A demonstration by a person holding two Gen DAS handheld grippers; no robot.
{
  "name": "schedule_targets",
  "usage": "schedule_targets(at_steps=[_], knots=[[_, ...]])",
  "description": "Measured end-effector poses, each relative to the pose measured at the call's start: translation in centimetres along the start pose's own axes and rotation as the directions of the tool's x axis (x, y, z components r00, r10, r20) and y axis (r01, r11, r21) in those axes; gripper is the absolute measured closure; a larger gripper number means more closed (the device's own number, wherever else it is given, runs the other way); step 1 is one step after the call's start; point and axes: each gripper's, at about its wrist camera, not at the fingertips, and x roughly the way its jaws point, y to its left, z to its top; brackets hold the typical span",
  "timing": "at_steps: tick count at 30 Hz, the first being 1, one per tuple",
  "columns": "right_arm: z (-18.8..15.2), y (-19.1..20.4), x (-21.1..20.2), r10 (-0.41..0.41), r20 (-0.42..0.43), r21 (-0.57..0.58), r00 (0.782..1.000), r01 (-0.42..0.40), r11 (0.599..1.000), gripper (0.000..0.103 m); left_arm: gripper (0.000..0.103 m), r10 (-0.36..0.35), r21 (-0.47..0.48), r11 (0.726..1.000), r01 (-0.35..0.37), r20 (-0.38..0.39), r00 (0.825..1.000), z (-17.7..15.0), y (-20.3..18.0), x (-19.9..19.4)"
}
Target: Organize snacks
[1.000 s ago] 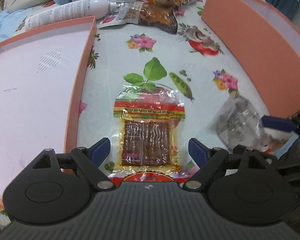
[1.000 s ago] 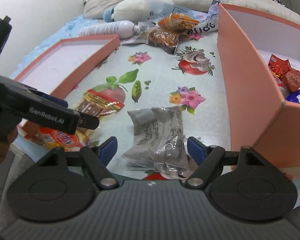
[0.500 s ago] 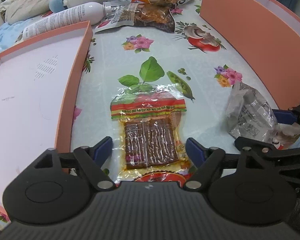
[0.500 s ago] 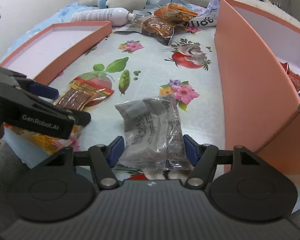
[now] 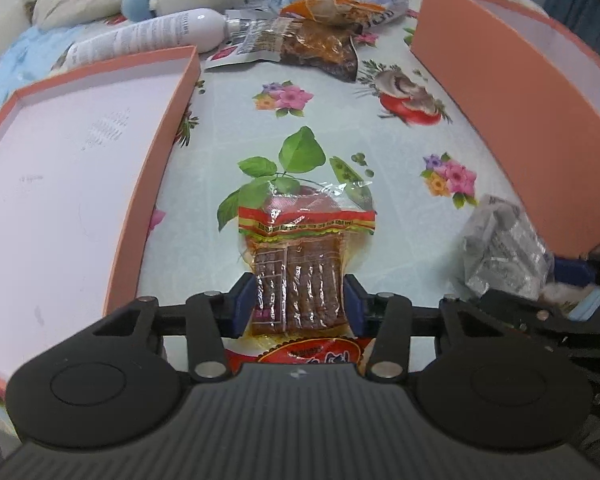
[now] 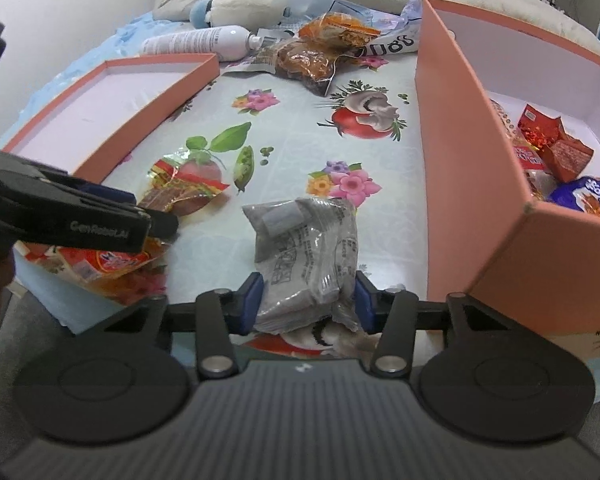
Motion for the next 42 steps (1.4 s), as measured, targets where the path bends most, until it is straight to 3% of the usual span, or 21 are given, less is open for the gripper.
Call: schedule_targets(at_steps=[5, 6, 7, 12, 24, 25, 26, 27, 29, 30, 33, 36, 40, 42], knots=[[0.3, -0.3, -1.5, 0.023, 0.028, 0.028, 0.999, -0.024, 0.999, 0.054, 0.058, -0.016, -0.071, 0.997, 0.017, 0.01, 1.0, -0.1, 0.3, -1.8], [0.5, -0.4, -1.8, 0.028, 0.033, 0.034, 0.999, -0.029, 0.999, 0.054, 0.085, -0.021, -0.081, 0.996, 0.022, 0.017, 1.0, -0.1, 0.4, -2.2], [0.6, -0.3, -2.2, 0.032, 0.04, 0.036, 0.999, -0.033, 0.999, 0.054, 0.093, -0.032, -0.097, 0.995, 0.034, 0.014, 0.999, 0.0, 0.5, -2.7], [1.0, -0.1, -3.4, 0.031, 0.081, 0.027, 0.996, -0.034, 0.999, 0.054, 0.094, -0.019, -0.138, 0.99, 0.022, 0.022, 1.0, -0.2, 0.9, -3.4], [-1.0, 0.3, -1.9, 0.035, 0.014, -0.016, 0.999, -0.035, 0.999, 0.054, 0.092, -0.086, -0.256, 0.963, 0.087, 0.014, 0.996, -2.0, 3.1, -3.0], [-1.1, 0.4, -1.7, 0.04, 0.009, -0.019, 0.999, -0.04, 0.999, 0.054, 0.091, -0.092, -0.259, 0.962, 0.091, 0.008, 0.996, -2.0, 3.3, -2.9], [-1.2, 0.6, -1.5, 0.038, 0.003, -0.023, 0.999, -0.038, 0.999, 0.054, 0.082, -0.093, -0.256, 0.962, 0.091, 0.004, 0.996, -2.0, 3.4, -2.7], [-1.3, 0.7, -1.4, 0.037, 0.0, -0.029, 0.999, -0.037, 0.999, 0.054, 0.058, -0.083, -0.247, 0.966, 0.081, 0.001, 0.997, -2.0, 3.4, -2.5], [-1.4, 0.9, -1.4, 0.034, 0.0, -0.042, 0.999, -0.034, 0.999, 0.054, 0.025, -0.038, -0.208, 0.977, 0.037, -0.002, 0.999, -1.7, 3.2, -2.0], [-1.4, 0.9, -1.5, 0.033, 0.001, -0.045, 0.999, -0.033, 0.998, 0.054, 0.02, -0.01, -0.178, 0.984, 0.012, 0.014, 1.0, -1.5, 3.0, -2.0], [-1.4, 0.8, -1.6, 0.032, 0.005, -0.046, 0.999, -0.032, 0.998, 0.054, 0.02, 0.039, -0.056, 0.998, -0.036, 0.039, 0.998, -0.7, 1.9, -1.5], [-1.5, 0.6, -1.7, 0.029, 0.002, -0.041, 1.0, -0.029, 0.999, 0.054, 0.02, 0.098, 0.039, 0.994, -0.098, 0.016, 0.995, 0.0, 1.3, -0.2], [-1.6, 0.4, -1.6, 0.029, -0.002, -0.037, 1.0, -0.029, 0.999, 0.054, 0.02, 0.086, 0.057, 0.995, -0.085, -0.023, 0.996, 0.2, 2.1, 1.6], [-1.6, 0.2, -1.5, 0.032, -0.009, -0.028, 0.999, -0.032, 0.999, 0.054, 0.02, 0.052, 0.015, 0.999, -0.052, -0.006, 0.999, 0.1, 3.1, 1.9]])
